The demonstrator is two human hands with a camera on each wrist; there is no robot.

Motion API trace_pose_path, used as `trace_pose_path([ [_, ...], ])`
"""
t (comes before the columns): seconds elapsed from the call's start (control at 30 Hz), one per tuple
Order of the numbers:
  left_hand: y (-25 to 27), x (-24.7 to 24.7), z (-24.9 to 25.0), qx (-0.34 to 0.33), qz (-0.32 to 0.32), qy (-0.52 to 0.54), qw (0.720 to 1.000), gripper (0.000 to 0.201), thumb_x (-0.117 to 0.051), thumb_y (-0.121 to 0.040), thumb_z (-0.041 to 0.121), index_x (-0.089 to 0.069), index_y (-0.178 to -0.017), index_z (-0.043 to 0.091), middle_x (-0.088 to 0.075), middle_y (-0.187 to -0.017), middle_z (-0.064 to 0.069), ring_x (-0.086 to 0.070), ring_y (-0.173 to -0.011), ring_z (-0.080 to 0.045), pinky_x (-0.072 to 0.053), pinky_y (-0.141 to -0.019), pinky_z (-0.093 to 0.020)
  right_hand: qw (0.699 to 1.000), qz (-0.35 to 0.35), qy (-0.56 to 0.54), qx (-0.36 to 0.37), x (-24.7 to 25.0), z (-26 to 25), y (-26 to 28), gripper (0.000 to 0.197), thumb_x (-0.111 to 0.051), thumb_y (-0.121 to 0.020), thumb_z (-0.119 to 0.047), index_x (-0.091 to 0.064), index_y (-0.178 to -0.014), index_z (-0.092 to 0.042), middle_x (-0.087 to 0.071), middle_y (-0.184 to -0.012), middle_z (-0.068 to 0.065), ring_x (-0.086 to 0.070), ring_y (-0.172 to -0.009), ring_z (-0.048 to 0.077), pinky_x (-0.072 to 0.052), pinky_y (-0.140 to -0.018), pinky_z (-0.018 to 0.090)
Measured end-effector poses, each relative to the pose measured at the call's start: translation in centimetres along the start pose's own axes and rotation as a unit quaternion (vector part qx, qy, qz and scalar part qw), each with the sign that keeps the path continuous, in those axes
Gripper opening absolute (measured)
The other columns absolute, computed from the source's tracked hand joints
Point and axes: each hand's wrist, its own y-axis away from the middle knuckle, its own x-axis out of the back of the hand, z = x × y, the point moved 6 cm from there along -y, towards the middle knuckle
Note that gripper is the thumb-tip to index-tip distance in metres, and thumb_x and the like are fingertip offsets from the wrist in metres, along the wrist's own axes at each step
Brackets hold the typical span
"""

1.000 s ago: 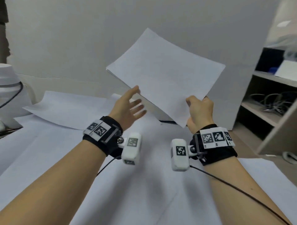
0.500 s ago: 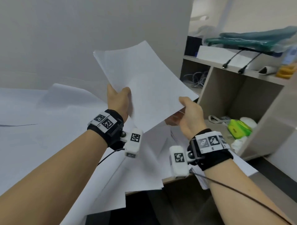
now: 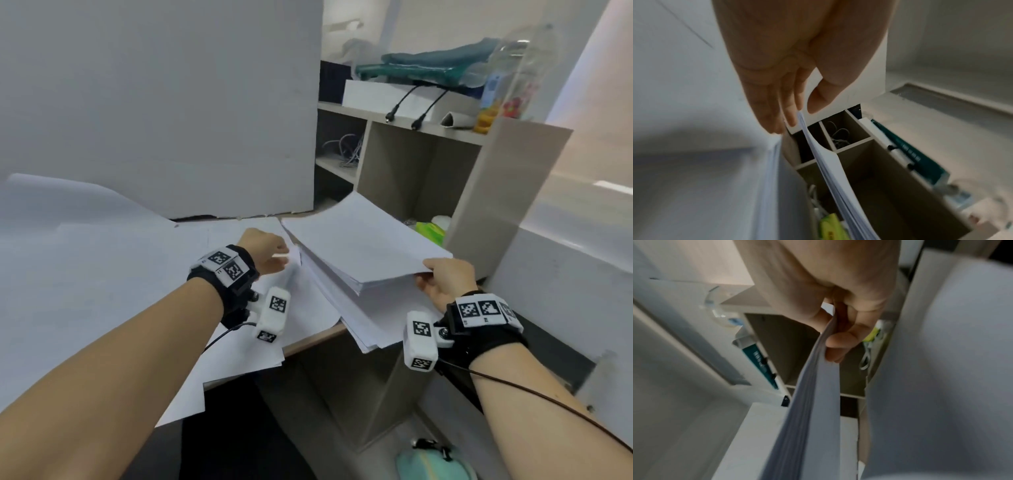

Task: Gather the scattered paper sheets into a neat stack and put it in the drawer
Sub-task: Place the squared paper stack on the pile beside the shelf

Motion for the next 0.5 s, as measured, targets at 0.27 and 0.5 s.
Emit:
trace_pose_path([
  [0.27, 0.8, 2.9, -2.6, 0.037, -0.017, -0.489, 0.871, 0.073, -0.077, -0.085, 0.039, -0.046, -0.142, 0.005, -0.050, -0.145, -0.013, -0.050, -0.130, -0.033, -0.045, -0.097, -0.038, 0.980, 0.023, 0.194, -0.028, 4.5, 4.0, -2.6, 0.039, -0.051, -0.094, 0.001, -0.048, -0.132, 0.009, -0.050, -0.075, 0.008, -0.052, -0.058, 0.019, -0.049, -0.042, 0.024],
  [0.5, 3.2, 2.2, -3.6, 0.084, -0.080, -0.528, 0.841, 0.075, -0.079, -0.085, 0.038, -0.045, -0.147, 0.009, -0.049, -0.148, -0.010, -0.047, -0.135, -0.028, -0.037, -0.088, -0.028, 0.928, 0.059, 0.367, -0.016, 4.6, 2.8, -2.6, 0.034, -0.050, -0.091, -0.003, -0.054, -0.123, 0.011, -0.059, -0.090, 0.022, -0.063, -0.089, 0.039, -0.051, -0.052, 0.037],
])
